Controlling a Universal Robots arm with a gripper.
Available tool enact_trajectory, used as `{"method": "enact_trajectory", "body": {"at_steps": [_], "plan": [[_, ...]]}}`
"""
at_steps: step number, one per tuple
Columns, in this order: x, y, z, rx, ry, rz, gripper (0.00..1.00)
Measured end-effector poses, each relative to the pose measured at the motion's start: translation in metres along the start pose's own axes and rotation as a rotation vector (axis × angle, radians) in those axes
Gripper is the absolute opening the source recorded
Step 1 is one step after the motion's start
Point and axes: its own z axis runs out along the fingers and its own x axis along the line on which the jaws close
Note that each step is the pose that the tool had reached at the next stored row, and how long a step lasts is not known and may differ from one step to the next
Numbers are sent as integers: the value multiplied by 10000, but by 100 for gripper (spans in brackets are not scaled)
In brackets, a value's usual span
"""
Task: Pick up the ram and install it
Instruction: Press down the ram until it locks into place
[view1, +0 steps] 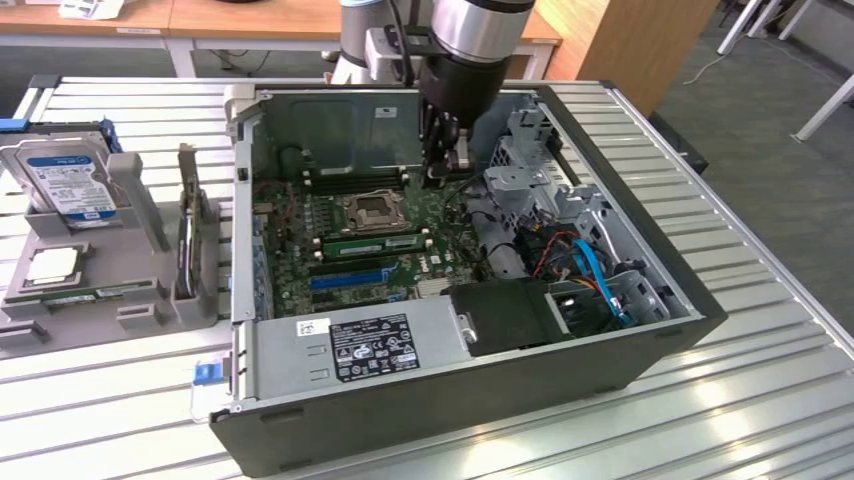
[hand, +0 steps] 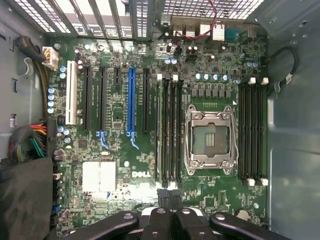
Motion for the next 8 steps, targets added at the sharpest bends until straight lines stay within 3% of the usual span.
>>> {"method": "enact_trajectory", "body": {"at_steps": [8], "plan": [[6,-3,70,-1,-20,-1,10]]}}
